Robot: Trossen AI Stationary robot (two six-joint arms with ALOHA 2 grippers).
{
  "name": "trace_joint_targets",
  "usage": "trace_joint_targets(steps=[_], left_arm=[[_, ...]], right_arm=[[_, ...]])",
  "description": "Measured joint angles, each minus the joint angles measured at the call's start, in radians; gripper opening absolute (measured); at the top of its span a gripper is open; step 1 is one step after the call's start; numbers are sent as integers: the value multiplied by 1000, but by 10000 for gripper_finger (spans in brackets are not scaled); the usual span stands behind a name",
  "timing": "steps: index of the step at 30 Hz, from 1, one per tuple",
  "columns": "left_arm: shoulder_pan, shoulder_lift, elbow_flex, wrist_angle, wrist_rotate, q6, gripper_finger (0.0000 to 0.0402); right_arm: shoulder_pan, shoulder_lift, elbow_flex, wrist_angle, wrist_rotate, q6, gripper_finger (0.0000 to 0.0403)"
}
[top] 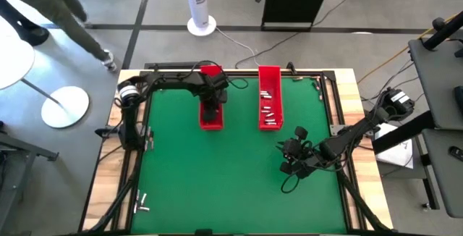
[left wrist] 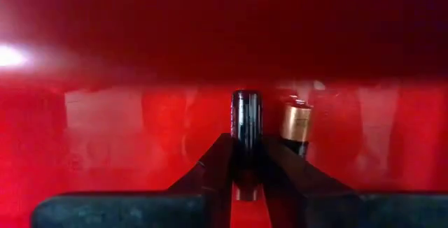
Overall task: Sort batteries
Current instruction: Put the brown battery into the left red bin
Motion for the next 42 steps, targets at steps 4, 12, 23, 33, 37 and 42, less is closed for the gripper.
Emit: trace_joint_targets(steps=[4,12,23,33,37,42], left_arm=[[0,24,3,-2,9,1,39],[0,11,1,-7,7,5,59],[0,2,73,-127,-9,20,126],[-12,0,325,-296,0,25,137],[-17,-7,470,-443,48,-2,137],[-70,-76,484,-374,240,3,137]], right_arm=[[0,0,0,0,0,0,71],[-6,0,0,0,9,-4,60],[-13,-1,0,-1,7,10,120],[-86,-165,110,-251,-36,-64,192],[-197,-234,207,-447,-194,-122,220],[-377,-222,334,-680,-451,-162,245]])
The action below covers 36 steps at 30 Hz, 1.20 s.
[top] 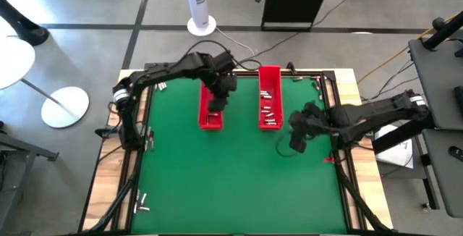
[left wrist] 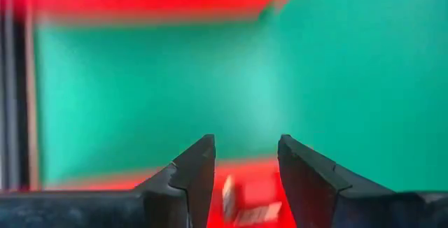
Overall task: Sort batteries
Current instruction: Put the brown battery into the left red bin
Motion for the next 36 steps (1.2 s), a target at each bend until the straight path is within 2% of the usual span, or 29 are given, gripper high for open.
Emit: trace_joint_targets(steps=[4,7,11,13,19,25,28,36], left_arm=[[-62,-62,-79,162,141,7,137],[-137,-98,-166,293,164,2,137],[-243,-117,-282,426,57,-2,137],[-291,-118,-328,494,19,-3,137],[-396,-122,-403,657,17,-40,137],[-429,-124,-410,683,13,-95,137],[-438,-124,-429,737,9,-138,137],[-504,-124,-469,772,-224,-247,137]], right_arm=[[-80,50,64,-161,-130,-21,261],[-84,89,74,-257,-249,38,273],[-20,114,32,-262,-398,180,292],[26,123,6,-247,-425,237,301],[131,140,-94,-211,-486,360,321],[207,150,-252,-124,-602,383,319],[217,178,-307,-101,-627,385,314],[197,330,-306,-70,-608,284,334]])
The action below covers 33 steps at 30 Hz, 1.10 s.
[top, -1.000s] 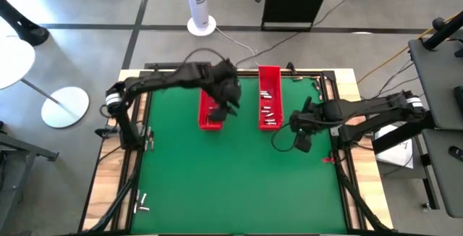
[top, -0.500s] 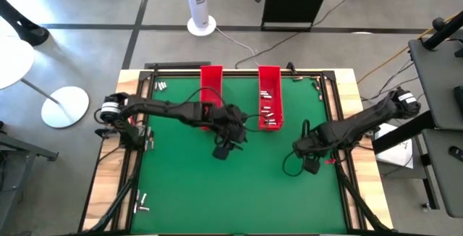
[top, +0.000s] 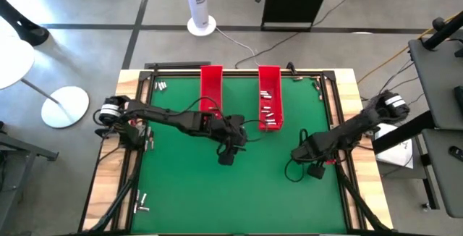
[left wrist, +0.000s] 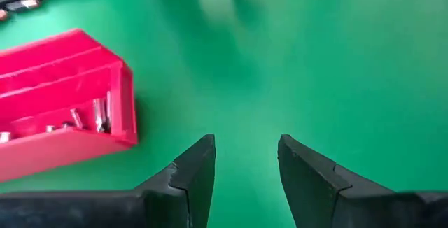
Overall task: Sort batteries
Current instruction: Put the brown battery into the left red bin
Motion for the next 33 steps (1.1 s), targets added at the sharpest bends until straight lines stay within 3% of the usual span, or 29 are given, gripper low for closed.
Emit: trace_joint_targets(steps=[8,13,20,26,33], left_arm=[[-82,-15,16,-3,-58,-19,137],[-109,-16,40,-2,-172,-19,137],[-118,-16,47,-1,-184,-27,137],[-120,-13,44,0,-185,-65,137],[-135,-11,37,-8,-200,-97,137]], right_arm=[[-1,264,64,-91,-46,-239,349],[0,319,79,-141,-33,-375,348],[-7,431,45,-131,-38,-542,341],[-10,494,43,-116,-18,-572,325],[-9,490,43,-106,19,-532,277]])
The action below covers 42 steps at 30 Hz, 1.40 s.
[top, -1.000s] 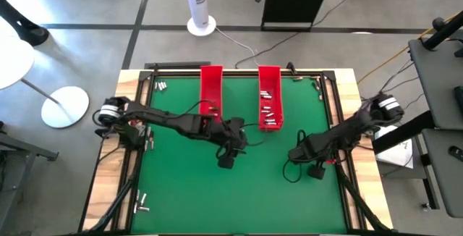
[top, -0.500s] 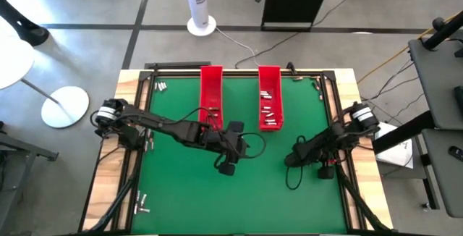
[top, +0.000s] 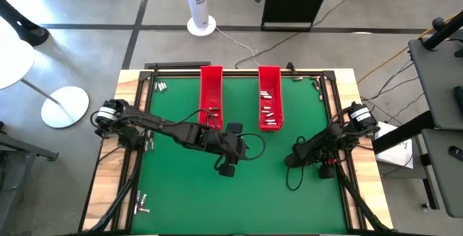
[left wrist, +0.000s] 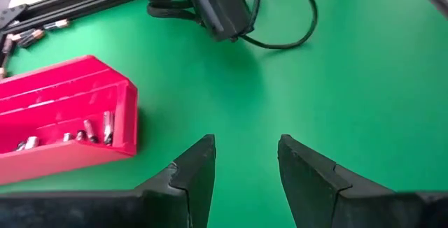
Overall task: Sort batteries
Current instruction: Put the brown battery into the left red bin
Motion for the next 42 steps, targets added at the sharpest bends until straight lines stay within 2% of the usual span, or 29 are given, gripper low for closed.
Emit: trace_joint_targets(steps=[9,18,25,28,34,39,42], left_arm=[[-35,0,-1,-16,-10,-7,137],[-35,0,-2,-17,-11,-8,137],[-35,0,-2,-23,-10,-15,137],[-37,5,-2,-21,-10,-30,137],[-45,21,-16,5,-9,-73,137],[-66,53,-95,64,-9,-126,137],[-79,69,-150,160,-8,-156,137]], right_arm=[[3,-86,48,-19,25,38,227],[1,-238,103,49,42,125,251],[1,-316,130,222,23,197,233],[1,-328,144,308,19,196,231],[11,-328,143,404,73,183,255],[25,-319,140,446,103,163,250],[37,-319,142,454,115,145,242]])
